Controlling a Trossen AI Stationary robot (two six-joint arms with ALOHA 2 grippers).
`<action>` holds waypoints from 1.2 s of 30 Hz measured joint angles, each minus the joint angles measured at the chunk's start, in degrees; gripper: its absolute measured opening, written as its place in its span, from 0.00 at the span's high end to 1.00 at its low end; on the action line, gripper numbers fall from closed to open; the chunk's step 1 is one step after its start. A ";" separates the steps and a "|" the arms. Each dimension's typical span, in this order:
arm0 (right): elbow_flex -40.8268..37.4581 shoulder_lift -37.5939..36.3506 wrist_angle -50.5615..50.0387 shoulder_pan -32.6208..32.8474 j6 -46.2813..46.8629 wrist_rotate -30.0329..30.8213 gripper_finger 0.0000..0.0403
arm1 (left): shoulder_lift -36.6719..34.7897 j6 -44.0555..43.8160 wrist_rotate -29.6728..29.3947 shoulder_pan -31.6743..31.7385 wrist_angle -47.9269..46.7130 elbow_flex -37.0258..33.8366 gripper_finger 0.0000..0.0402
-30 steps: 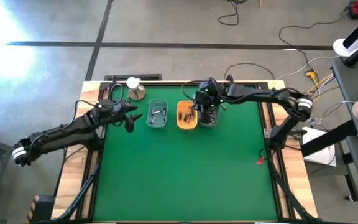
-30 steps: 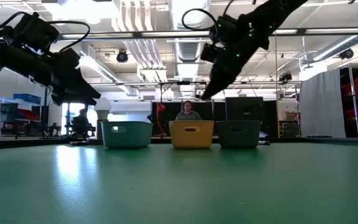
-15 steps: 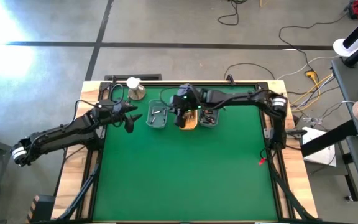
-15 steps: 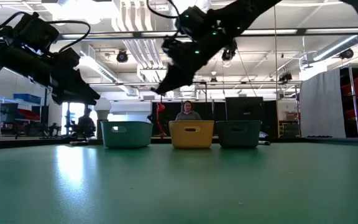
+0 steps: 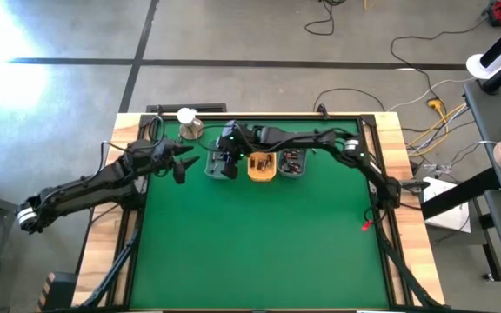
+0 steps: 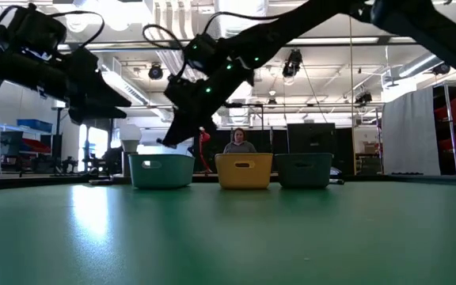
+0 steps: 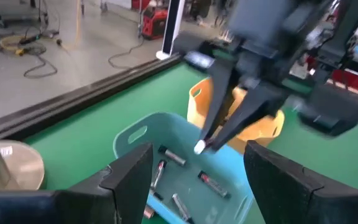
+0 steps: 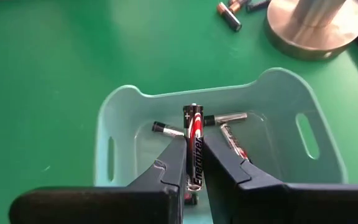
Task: Sort batteries
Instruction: Put the silver battery into the green bin, then put the small black battery into the blue bin
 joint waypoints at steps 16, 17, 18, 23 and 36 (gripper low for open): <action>10.97 10.16 -5.46 0.39 4.63 4.69 0.92 | -3.73 0.37 0.00 -2.56 -3.30 -0.32 0.43; 10.97 10.16 -5.89 0.41 4.62 5.19 0.92 | -3.63 -0.31 0.00 -2.61 -4.41 -0.81 0.43; 10.95 10.27 -6.03 0.45 4.60 5.87 0.92 | -3.43 -0.87 -0.06 -2.60 -5.55 -1.45 0.43; 10.95 10.65 -5.97 0.55 4.58 6.43 0.92 | -2.97 -3.78 -2.03 -2.56 -6.55 -5.24 0.43; 10.93 11.61 -6.42 0.88 6.41 6.85 0.76 | 0.37 -3.77 -5.11 -2.47 -7.32 -7.06 0.43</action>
